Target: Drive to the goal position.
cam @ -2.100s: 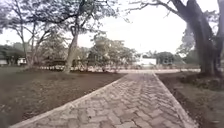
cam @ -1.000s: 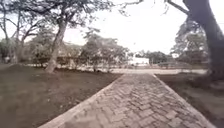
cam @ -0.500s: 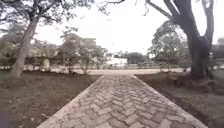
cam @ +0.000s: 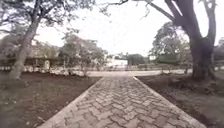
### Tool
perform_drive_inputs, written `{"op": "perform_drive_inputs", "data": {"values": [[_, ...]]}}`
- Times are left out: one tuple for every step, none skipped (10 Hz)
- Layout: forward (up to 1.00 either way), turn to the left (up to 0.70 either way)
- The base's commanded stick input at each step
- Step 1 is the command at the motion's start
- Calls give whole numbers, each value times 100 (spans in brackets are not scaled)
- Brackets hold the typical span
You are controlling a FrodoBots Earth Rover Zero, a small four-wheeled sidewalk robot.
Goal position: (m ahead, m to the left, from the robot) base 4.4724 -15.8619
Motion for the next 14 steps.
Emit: {"op": "perform_drive_inputs", "data": {"values": [[70,0],[70,0],[70,0],[70,0],[70,0],[70,0],[70,0],[70,0],[70,0],[70,0],[70,-14],[70,-30],[70,-23],[70,-6]]}}
